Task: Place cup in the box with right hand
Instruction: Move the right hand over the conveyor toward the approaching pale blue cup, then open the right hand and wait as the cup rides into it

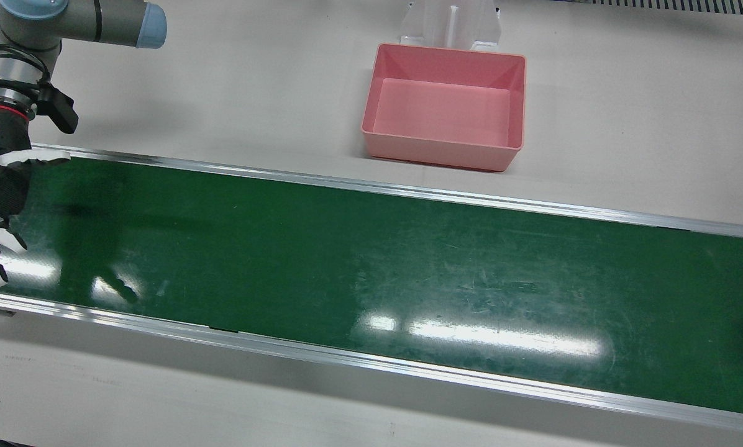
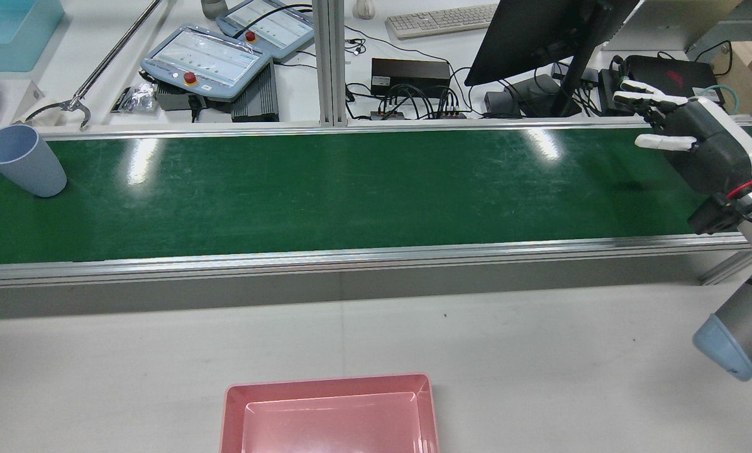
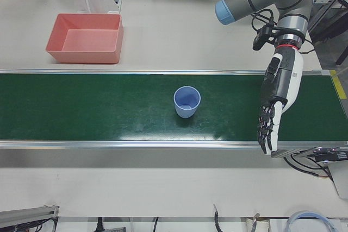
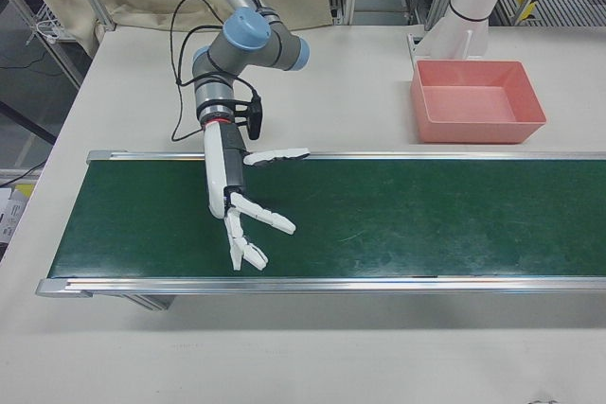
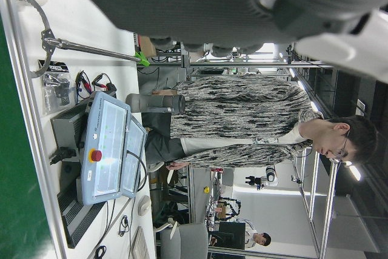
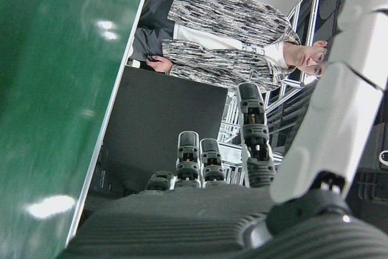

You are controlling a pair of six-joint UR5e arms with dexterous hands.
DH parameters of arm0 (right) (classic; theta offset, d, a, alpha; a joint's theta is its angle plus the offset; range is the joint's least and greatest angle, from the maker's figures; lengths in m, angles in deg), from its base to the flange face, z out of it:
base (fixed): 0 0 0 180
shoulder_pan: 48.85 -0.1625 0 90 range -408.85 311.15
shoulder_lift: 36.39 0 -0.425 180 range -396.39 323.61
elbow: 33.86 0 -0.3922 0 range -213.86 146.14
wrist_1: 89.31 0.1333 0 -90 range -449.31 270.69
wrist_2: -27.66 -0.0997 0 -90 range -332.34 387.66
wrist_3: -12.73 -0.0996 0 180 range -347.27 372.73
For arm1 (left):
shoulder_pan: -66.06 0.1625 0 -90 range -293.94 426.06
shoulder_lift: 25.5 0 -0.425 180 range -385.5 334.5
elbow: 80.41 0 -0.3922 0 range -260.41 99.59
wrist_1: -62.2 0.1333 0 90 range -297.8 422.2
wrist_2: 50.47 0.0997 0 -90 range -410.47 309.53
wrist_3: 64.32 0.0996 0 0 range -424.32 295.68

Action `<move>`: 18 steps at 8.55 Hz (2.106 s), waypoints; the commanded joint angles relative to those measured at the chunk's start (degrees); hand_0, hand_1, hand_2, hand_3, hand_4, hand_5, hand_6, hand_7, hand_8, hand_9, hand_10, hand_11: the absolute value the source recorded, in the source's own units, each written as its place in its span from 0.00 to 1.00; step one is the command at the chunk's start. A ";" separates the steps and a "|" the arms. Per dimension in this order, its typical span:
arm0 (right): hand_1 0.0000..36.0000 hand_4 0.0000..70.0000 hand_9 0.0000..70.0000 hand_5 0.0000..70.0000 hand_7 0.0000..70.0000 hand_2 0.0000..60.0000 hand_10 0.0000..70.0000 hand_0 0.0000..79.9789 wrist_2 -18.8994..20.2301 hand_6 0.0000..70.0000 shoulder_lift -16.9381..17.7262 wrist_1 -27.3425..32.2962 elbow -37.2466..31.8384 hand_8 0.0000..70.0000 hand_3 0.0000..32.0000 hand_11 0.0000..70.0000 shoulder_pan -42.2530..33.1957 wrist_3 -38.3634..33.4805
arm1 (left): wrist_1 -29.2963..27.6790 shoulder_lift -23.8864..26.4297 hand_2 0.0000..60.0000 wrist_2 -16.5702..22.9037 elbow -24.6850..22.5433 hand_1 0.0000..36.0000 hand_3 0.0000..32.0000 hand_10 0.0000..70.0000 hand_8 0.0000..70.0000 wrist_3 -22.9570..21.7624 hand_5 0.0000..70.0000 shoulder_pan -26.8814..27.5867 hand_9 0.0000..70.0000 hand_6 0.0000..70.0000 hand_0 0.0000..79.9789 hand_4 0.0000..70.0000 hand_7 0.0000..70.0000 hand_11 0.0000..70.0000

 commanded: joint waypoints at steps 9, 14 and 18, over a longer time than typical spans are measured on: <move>0.37 0.32 0.29 0.06 0.30 0.29 0.03 0.59 -4.04 0.08 -7.20 -2.86 -2.87 0.16 0.00 0.06 5.94 7.71 | -0.03 0.00 0.00 0.00 0.08 0.00 0.00 0.00 0.00 -0.04 0.00 0.09 0.00 0.00 0.00 0.00 0.00 0.00; 0.21 0.31 0.28 0.06 0.28 0.09 0.07 0.58 -4.13 0.08 -6.85 3.74 -6.93 0.15 0.00 0.11 6.64 5.60 | -0.03 0.00 0.00 0.00 0.08 0.00 0.00 0.00 0.00 0.05 0.00 0.00 0.00 0.00 0.00 0.00 0.00 0.00; 0.27 0.34 0.29 0.07 0.29 0.08 0.04 0.61 -3.78 0.08 -6.41 2.78 -4.29 0.16 0.00 0.08 6.46 6.82 | -0.03 0.00 0.00 0.00 0.08 0.00 0.00 0.00 0.00 0.05 0.00 0.09 0.00 0.00 0.00 0.00 0.00 0.00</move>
